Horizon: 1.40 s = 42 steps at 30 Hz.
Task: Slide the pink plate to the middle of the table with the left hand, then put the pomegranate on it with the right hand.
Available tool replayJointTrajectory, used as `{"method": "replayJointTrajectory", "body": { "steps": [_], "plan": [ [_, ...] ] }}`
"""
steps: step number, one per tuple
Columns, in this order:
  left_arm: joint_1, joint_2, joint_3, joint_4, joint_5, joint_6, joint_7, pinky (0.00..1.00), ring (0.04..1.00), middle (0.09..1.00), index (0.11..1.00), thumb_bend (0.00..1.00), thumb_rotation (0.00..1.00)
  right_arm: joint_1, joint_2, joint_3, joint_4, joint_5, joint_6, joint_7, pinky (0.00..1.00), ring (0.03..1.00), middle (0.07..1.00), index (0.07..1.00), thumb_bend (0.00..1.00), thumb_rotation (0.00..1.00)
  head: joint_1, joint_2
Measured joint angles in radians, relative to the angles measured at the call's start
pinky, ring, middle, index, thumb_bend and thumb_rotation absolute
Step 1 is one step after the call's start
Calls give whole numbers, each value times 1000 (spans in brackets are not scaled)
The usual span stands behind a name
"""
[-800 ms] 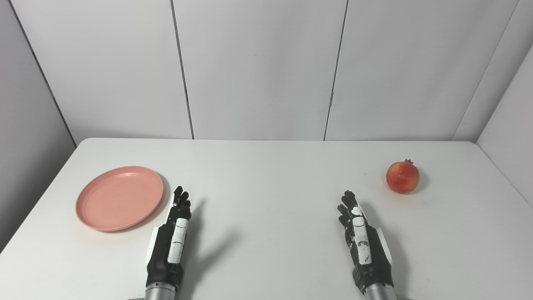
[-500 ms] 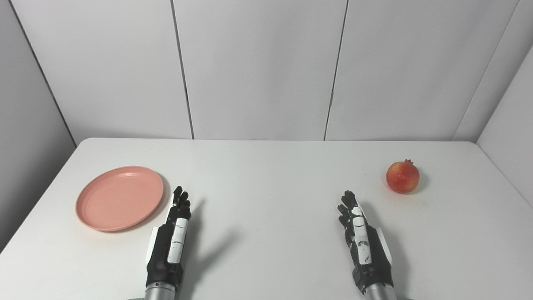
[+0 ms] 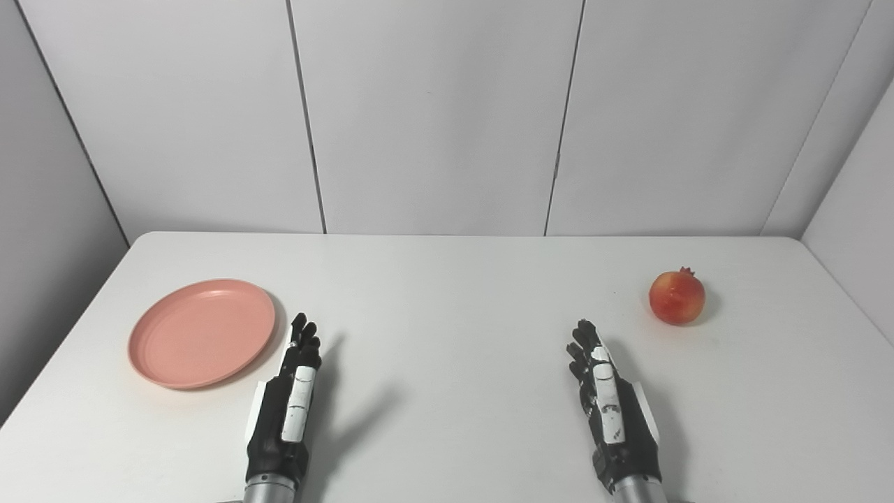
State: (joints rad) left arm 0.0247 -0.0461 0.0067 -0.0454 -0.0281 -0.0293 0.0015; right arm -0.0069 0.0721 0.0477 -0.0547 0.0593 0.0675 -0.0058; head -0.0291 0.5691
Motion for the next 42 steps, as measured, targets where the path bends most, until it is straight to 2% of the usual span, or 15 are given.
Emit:
{"method": "replayJointTrajectory", "body": {
  "steps": [21, 25, 42],
  "plan": [
    [0, 0, 0, 0, -3, 14, -3, 1000, 1000, 1000, 1000, 735, 933, -1, 0, 1, 0, 4, 0, 0, 1000, 958, 962, 954, 747, 1000, -2, 0],
    [0, 0, 0, 0, -3, 15, -4, 1000, 1000, 1000, 1000, 708, 939, -1, -1, 2, 0, 2, 0, 0, 1000, 958, 963, 954, 750, 1000, -2, 0],
    [0, 0, -1, 0, -2, 18, -6, 1000, 1000, 1000, 1000, 729, 936, -2, -2, 2, 0, 4, 0, 1, 1000, 959, 963, 955, 749, 1000, -2, 2]
  ]
}}
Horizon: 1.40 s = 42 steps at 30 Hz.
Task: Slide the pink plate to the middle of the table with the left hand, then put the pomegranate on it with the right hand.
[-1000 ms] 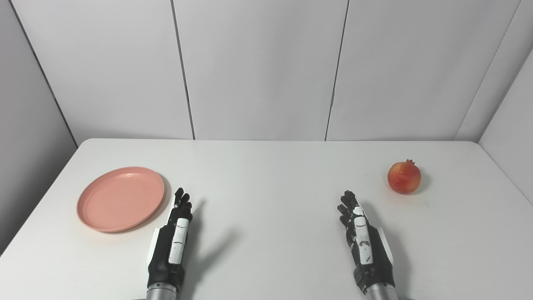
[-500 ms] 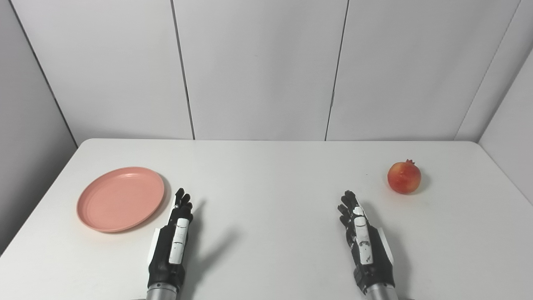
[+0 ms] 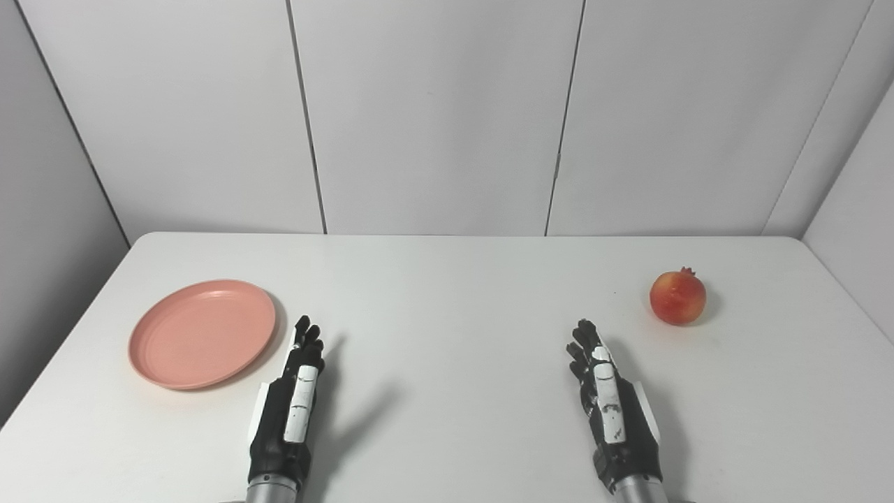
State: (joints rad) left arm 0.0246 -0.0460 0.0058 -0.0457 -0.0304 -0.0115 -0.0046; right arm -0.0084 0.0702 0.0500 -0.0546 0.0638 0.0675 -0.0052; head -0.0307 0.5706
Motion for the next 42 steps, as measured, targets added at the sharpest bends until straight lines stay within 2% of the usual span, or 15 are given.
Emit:
{"method": "replayJointTrajectory", "body": {
  "steps": [7, 14, 17, 19, 27, 28, 31, 33, 35, 38, 42],
  "plan": [
    [0, 0, 0, 0, 0, 0, 0, 1000, 1000, 1000, 1000, 727, 937, 0, -1, 0, 0, 1, 0, 0, 1000, 959, 964, 953, 751, 1000, 6, -3],
    [0, -7, -15, 2, 28, 0, 13, 1000, 1000, 1000, 1000, 719, 960, 0, -23, -3, 1, 17, 0, 22, 1000, 966, 975, 966, 704, 1000, 116, -38],
    [0, -21, -31, 6, 51, 0, 29, 1000, 1000, 1000, 1000, 789, 944, -2, -33, -12, 5, 39, 0, 42, 1000, 968, 971, 968, 718, 1000, 156, -60],
    [0, -39, -37, 9, 63, -1, 40, 1000, 1000, 1000, 1000, 789, 950, -7, -38, -24, 12, 57, 0, 49, 1000, 970, 973, 972, 716, 1000, 170, -73],
    [-5, -53, -53, 25, 99, -6, 66, 1000, 1000, 1000, 1000, 758, 963, -19, -67, -41, 41, 76, -4, 76, 1000, 973, 974, 972, 725, 1000, 195, -103],
    [-6, -55, -53, 26, 99, -7, 68, 1000, 1000, 1000, 1000, 753, 966, -20, -68, -42, 43, 78, -4, 77, 1000, 973, 974, 971, 725, 1000, 208, -123],
    [-11, -62, -56, 36, 103, -11, 75, 1000, 1000, 1000, 1000, 744, 972, -26, -68, -46, 52, 80, -6, 80, 1000, 972, 973, 973, 712, 1000, 212, -130],
    [-16, -66, -62, 44, 108, -14, 77, 1000, 1000, 1000, 1000, 726, 973, -30, -68, -47, 57, 80, -8, 81, 1000, 972, 974, 975, 707, 1000, 216, -156],
    [-21, -68, -68, 54, 115, -21, 77, 1000, 1000, 1000, 1000, 722, 980, -36, -70, -47, 68, 80, -11, 82, 1000, 971, 975, 977, 708, 1000, 216, -156],
    [-31, -72, -74, 68, 121, -30, 78, 1000, 1000, 1000, 1000, 700, 986, -48, -72, -48, 82, 78, -28, 84, 1000, 969, 976, 979, 705, 1000, 224, -186],
    [-35, -74, -77, 75, 125, -47, 81, 1000, 1000, 1000, 1000, 697, 992, -52, -74, -49, 92, 79, -42, 88, 1000, 981, 986, 989, 699, 1000, 229, -193]
  ]
}}
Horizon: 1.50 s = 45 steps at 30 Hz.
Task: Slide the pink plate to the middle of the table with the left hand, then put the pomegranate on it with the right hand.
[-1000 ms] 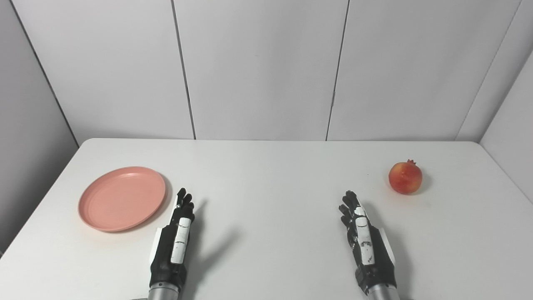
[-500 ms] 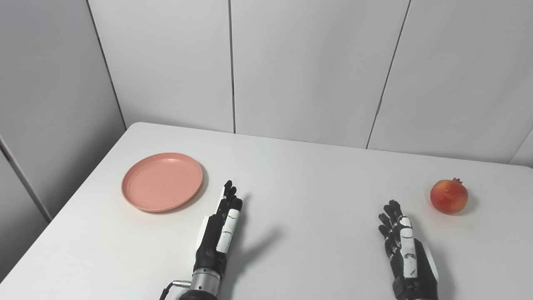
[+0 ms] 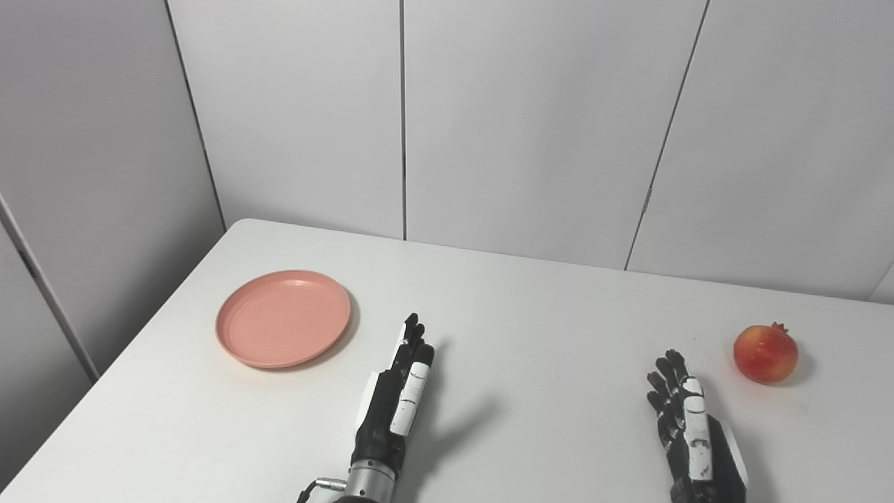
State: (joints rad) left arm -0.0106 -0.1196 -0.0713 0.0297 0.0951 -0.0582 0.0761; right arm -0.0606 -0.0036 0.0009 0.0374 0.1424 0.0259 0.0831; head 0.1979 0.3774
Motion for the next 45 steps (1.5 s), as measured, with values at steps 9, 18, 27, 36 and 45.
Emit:
{"method": "replayJointTrajectory", "body": {
  "steps": [9, 18, 27, 36, 45],
  "plan": [
    [-7, -3, 0, 13, 10, -14, 11, 1000, 1000, 1000, 1000, 708, 991, -15, -2, -1, 21, -2, -10, 8, 1000, 980, 992, 996, 703, 1000, 5, -20],
    [-7, -2, 1, 15, 5, -37, 11, 1000, 1000, 1000, 1000, 725, 979, -15, 0, 0, 21, -6, -13, 8, 1000, 978, 990, 993, 705, 1000, 0, -15],
    [0, -1, 4, -10, -57, -34, -15, 1000, 981, 997, 1000, 782, 928, -11, -1, 3, 9, -6, -13, 14, 1000, 973, 986, 992, 716, 1000, -11, 11],
    [7, 15, 60, -130, -163, 127, -40, 922, 869, 864, 922, 852, 924, 2, -12, 9, -9, -6, -12, 25, 1000, 969, 982, 989, 716, 1000, 2, 21],
    [-143, 97, 95, -271, -186, 213, -51, 849, 848, 850, 876, 919, 886, 3, -12, 12, -12, -5, -12, 26, 1000, 957, 975, 984, 739, 1000, -15, 18]
  ]
}}
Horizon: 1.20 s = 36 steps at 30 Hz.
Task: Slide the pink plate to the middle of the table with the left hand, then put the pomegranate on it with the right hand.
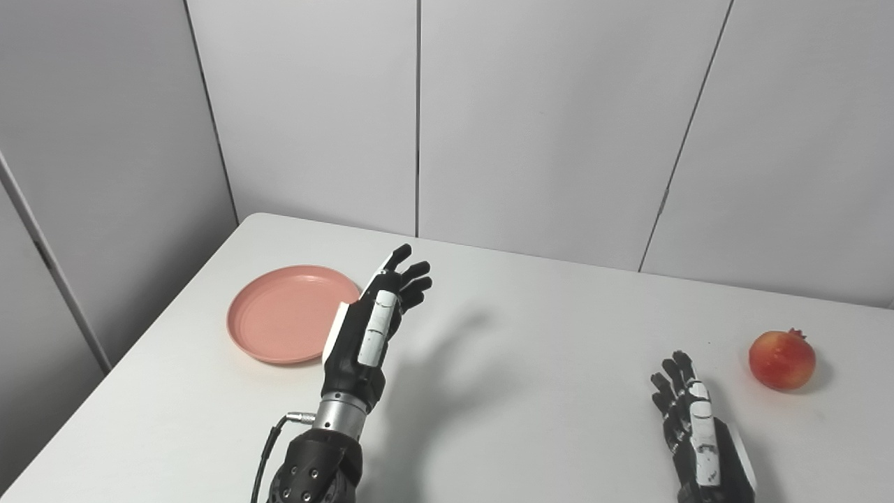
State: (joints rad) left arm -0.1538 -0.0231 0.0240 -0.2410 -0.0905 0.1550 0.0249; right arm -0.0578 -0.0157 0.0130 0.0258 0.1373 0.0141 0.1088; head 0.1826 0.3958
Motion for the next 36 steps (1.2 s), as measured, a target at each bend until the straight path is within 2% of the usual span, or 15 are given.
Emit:
{"method": "replayJointTrajectory", "body": {
  "steps": [5, 7, 9, 13, 18, 21, 31, 36],
  "plan": [
    [-40, 69, 12, -27, 2, 57, -27, 838, 847, 856, 874, 913, 865, 1, 0, 2, -2, 0, 1, 0, 1000, 954, 975, 980, 737, 1000, -9, 6],
    [-59, 107, 25, -27, -9, 73, -45, 795, 813, 799, 795, 928, 869, 3, 0, 3, -3, 0, 1, 0, 1000, 954, 975, 977, 736, 1000, -9, 6],
    [-83, 147, 44, -27, -19, 86, -63, 798, 801, 770, 767, 937, 856, 4, 0, 5, -5, -1, 1, 0, 1000, 956, 975, 974, 735, 1000, -15, 9],
    [-128, 216, 88, -4, -84, 89, -112, 800, 805, 799, 824, 951, 858, 12, -2, 9, -15, -4, 3, 0, 1000, 956, 974, 972, 724, 1000, -18, 12],
    [-176, 286, 166, 157, -174, 25, -179, 769, 795, 819, 855, 974, 909, 18, -2, 10, -22, -4, 3, 0, 1000, 955, 975, 973, 726, 1000, -15, 17],
    [-195, 314, 198, 205, -207, -25, -205, 780, 808, 830, 859, 980, 919, 20, -4, 10, -24, -4, 3, 0, 1000, 958, 977, 975, 728, 1000, -15, 17],
    [-312, 420, 255, 438, -255, -115, -270, 810, 840, 851, 919, 996, 884, 22, -3, 9, -26, 0, 4, 0, 1000, 961, 980, 978, 734, 1000, -14, 20],
    [-329, 455, 270, 555, -274, -145, -310, 810, 844, 870, 934, 991, 892, 23, -3, 9, -27, -1, 4, -1, 1000, 958, 978, 976, 743, 1000, -18, 21]
  ]
}}
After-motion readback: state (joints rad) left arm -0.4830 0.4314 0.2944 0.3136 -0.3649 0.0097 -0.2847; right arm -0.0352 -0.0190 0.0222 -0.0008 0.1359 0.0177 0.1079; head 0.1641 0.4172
